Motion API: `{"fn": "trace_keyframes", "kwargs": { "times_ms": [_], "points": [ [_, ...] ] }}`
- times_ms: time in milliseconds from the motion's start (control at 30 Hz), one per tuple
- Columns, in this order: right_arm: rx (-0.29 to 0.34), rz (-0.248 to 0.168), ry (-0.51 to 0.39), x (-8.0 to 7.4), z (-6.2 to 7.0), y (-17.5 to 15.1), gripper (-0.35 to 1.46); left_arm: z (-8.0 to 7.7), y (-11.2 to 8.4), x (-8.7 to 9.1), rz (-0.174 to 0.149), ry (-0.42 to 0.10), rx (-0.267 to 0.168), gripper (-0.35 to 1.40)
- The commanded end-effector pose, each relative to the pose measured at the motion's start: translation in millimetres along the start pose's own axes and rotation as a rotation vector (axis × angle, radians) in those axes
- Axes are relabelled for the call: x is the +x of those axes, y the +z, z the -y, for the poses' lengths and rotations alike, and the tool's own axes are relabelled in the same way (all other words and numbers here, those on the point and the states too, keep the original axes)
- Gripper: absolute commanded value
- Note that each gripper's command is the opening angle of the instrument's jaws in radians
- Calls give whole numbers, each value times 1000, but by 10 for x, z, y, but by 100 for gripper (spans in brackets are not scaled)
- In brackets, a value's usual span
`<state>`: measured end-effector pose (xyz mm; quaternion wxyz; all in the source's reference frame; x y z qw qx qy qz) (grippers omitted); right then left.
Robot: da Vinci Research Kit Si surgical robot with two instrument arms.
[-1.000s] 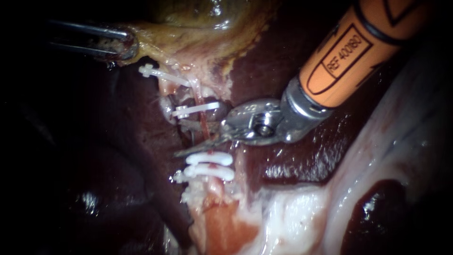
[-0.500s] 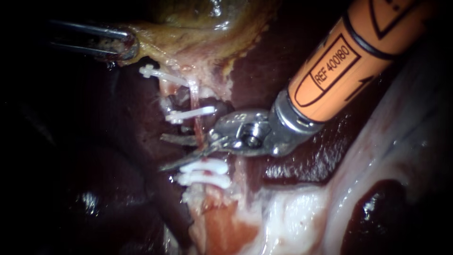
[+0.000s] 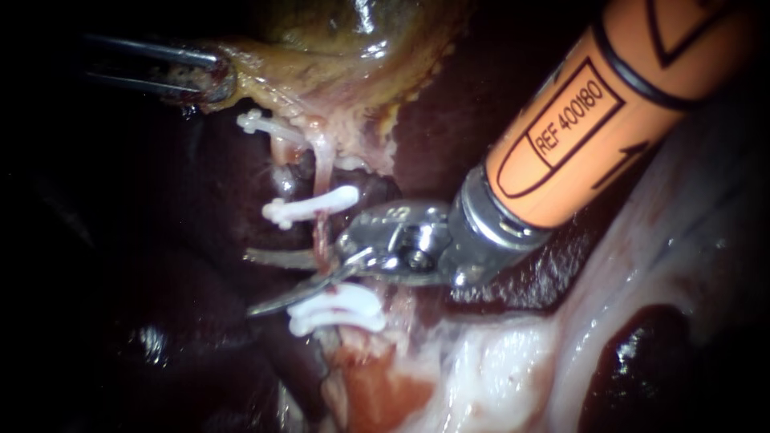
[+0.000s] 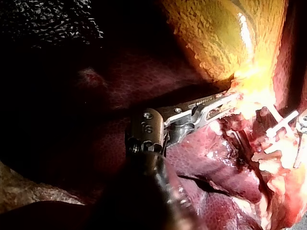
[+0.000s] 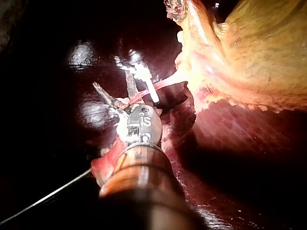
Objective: Go to the cutting position right tube
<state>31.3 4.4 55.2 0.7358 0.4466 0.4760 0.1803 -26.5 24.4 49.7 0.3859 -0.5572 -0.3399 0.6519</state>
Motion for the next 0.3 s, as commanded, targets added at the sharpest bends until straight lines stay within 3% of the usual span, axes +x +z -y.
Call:
{"fn": "trace_keyframes", "kwargs": {
  "times_ms": [33, 300],
  "points": [
    [-1, 0, 0, -1, -1, 0, 133, 0, 0, 0, 0, 0, 0, -35],
    [-1, 0, 0, -2, -2, -2, 133, 0, 0, 0, 0, 0, 0, -35]
  ]
}}
